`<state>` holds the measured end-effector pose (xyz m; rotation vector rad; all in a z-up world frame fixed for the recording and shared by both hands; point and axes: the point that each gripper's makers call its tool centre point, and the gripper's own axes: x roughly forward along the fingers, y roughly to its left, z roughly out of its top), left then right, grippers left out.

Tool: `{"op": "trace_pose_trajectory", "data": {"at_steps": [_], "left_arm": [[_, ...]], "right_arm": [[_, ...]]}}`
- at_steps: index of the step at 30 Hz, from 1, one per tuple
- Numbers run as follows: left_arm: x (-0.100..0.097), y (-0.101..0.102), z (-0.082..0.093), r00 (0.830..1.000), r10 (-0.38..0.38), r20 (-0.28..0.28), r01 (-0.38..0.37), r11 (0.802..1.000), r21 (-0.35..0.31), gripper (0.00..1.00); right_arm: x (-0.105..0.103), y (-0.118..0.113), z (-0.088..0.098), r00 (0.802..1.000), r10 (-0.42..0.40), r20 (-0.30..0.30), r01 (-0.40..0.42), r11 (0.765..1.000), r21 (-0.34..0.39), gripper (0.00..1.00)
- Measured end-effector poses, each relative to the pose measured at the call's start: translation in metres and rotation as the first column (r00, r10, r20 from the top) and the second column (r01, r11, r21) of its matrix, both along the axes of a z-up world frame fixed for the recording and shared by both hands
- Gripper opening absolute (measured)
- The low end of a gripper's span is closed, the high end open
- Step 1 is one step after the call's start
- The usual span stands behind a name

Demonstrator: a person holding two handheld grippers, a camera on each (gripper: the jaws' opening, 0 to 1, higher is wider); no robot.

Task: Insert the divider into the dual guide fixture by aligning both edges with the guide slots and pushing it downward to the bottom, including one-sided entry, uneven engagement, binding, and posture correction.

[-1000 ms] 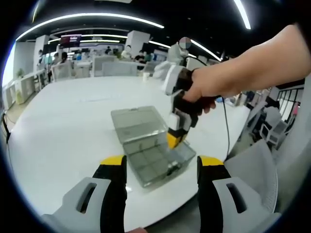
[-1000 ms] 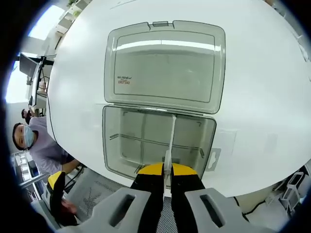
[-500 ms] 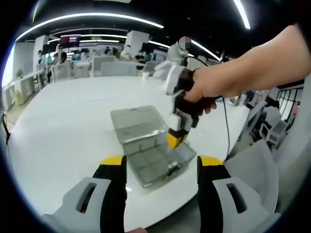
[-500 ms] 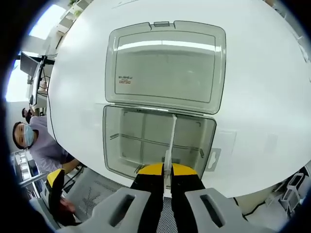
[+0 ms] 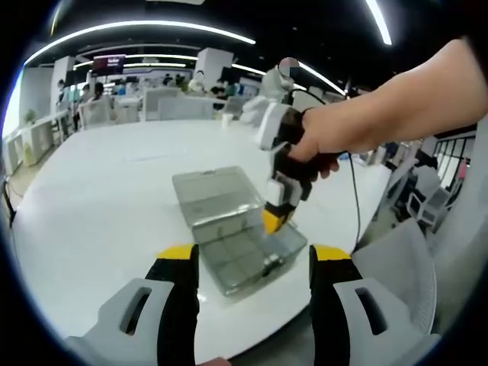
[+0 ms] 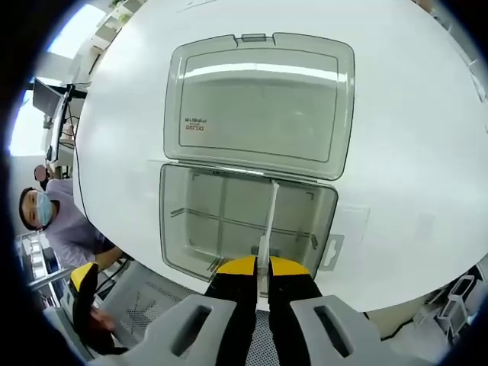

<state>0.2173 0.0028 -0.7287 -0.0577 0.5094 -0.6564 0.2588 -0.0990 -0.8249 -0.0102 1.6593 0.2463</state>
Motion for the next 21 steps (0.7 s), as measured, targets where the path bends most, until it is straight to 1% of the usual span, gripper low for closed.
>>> {"op": "trace_pose_trajectory", "data": {"at_steps": [4,11,21], "left_arm": [[-0.0003,0.0008,-0.0004,1.0,0.003,-0.002,-0.003,1.0,0.0,0.56],[-0.0006,0.0013,-0.001,1.0,0.008,-0.002,-0.008,1.0,0.0,0.56],[-0.0008,0.0035,-0.0026,1.0,0.012,-0.006,-0.012,1.0,0.001,0.56]], "right_arm": [[0.0007,0.0,-0.0017,1.0,0.006,0.001,-0.006,1.0,-0.004,0.0],[0.0067,-0.0009,-0.0043,1.0,-0.013,-0.012,0.013,1.0,-0.003,0.0],[0.0045,0.0005,-0.0042,1.0,-0.015,-0.019,0.015,1.0,-0.009,0.0]]}}
